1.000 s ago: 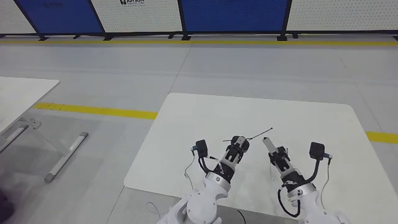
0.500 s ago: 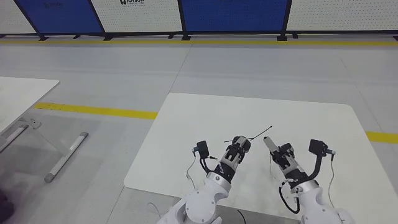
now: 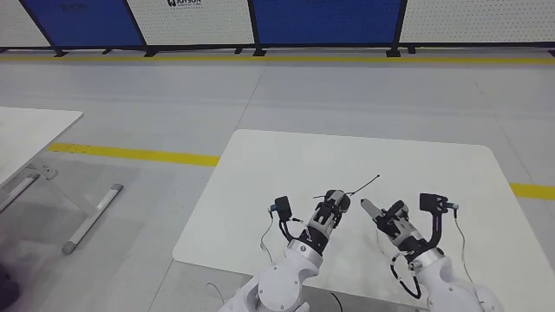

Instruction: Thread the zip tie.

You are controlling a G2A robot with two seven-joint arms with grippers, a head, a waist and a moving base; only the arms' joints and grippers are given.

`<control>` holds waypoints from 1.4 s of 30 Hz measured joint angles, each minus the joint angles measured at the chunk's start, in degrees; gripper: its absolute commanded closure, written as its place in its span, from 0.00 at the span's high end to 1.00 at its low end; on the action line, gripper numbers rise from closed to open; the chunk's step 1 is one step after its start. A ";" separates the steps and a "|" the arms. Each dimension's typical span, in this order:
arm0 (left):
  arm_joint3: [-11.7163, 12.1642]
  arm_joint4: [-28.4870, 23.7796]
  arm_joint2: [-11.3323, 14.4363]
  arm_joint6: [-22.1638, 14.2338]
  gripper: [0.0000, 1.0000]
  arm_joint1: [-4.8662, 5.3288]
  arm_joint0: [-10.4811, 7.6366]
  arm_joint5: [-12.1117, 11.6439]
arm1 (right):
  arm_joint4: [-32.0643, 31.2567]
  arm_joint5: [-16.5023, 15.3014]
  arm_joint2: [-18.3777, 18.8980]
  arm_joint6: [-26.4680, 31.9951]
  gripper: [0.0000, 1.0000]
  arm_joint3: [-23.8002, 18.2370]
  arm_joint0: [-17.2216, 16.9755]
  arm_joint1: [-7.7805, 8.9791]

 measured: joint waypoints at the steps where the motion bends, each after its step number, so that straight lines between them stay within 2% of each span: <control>1: 0.09 -0.02 0.00 -0.09 0.00 0.00 -0.03 -0.05 | -0.37 -0.32 0.16 0.25 1.00 0.21 0.26 0.11; 5: -0.06 -0.42 0.11 -0.20 0.00 -0.07 -0.04 -0.09 | -8.71 -4.77 0.19 3.10 1.00 0.82 1.28 0.75; 6: -0.10 -0.56 0.13 -0.20 0.00 -0.08 -0.04 -0.08 | -9.05 -5.17 0.19 3.27 1.00 0.94 1.30 0.77; 14: -0.11 -0.61 0.13 -0.20 0.00 -0.09 -0.05 -0.06 | -8.58 -5.02 -0.07 2.99 1.00 1.40 1.30 0.75; 18: 0.01 -0.59 0.10 -0.48 0.00 -0.09 -0.19 -0.17 | -12.67 -5.74 -0.49 1.30 1.00 2.18 2.20 0.88; 20: -0.16 -0.45 0.14 -0.55 0.00 -0.10 -0.24 -0.14 | -15.20 -5.61 -0.67 0.54 0.43 2.12 2.41 0.95; 21: -0.28 -0.34 0.17 -0.57 0.00 -0.10 -0.24 -0.08 | -16.17 -5.50 -0.88 0.18 0.39 1.98 2.51 0.96; 26: -0.48 -0.05 0.24 -0.54 0.00 -0.12 -0.18 0.05 | -16.46 -6.58 -2.22 1.38 0.42 1.68 3.12 0.94; 31: -0.53 0.29 0.25 -0.29 0.00 -0.15 -0.11 0.17 | -16.04 -6.90 -3.12 1.43 0.33 1.91 3.86 0.88; 42: -0.07 1.73 0.74 -0.16 0.00 -0.22 -0.34 0.54 | -16.58 -7.45 -4.17 1.75 0.35 1.00 4.17 0.96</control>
